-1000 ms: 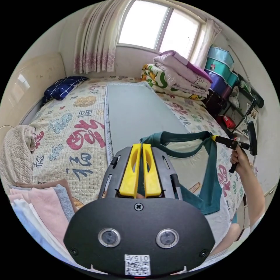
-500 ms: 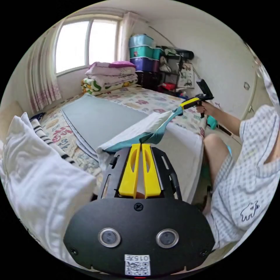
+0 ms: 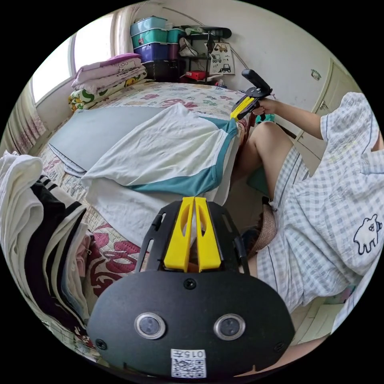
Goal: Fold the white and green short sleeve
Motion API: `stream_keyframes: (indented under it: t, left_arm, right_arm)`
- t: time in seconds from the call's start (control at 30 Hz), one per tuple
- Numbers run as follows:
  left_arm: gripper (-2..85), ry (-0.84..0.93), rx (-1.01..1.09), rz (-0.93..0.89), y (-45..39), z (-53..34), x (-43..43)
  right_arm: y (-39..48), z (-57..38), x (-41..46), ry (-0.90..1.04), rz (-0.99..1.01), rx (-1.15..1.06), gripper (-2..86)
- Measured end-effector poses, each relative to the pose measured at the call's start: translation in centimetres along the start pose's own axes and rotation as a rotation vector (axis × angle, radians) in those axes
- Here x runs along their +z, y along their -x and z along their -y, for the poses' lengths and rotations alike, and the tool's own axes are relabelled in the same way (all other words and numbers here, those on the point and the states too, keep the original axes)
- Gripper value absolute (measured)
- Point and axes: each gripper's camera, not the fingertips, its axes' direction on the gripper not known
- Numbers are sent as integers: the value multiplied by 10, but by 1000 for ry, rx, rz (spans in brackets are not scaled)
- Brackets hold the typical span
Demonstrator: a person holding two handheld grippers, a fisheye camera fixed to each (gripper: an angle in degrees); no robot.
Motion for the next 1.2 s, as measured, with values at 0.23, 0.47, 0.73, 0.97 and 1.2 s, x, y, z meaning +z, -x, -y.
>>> stream_keyframes:
  t: [0.23,0.47,0.73,0.97,1.2]
  left_arm:
    - [85,-119,-180,41,32,-3,-54]
    - [131,-239,-788,162,131,4,-16]
    - [124,-313,-1113,187,184,-43,29]
    - [31,-315,-1084,279,181,-61,31]
    - [9,-420,-1053,312,172,-69,23]
  right_arm:
    - [-85,-2,-62,-201,74,242,80]
    - [-206,47,-75,-473,72,644,108]
    - [-334,95,-16,-438,202,884,129]
    - [-375,88,15,-549,212,898,20]
    - [-391,92,47,-533,-22,868,7]
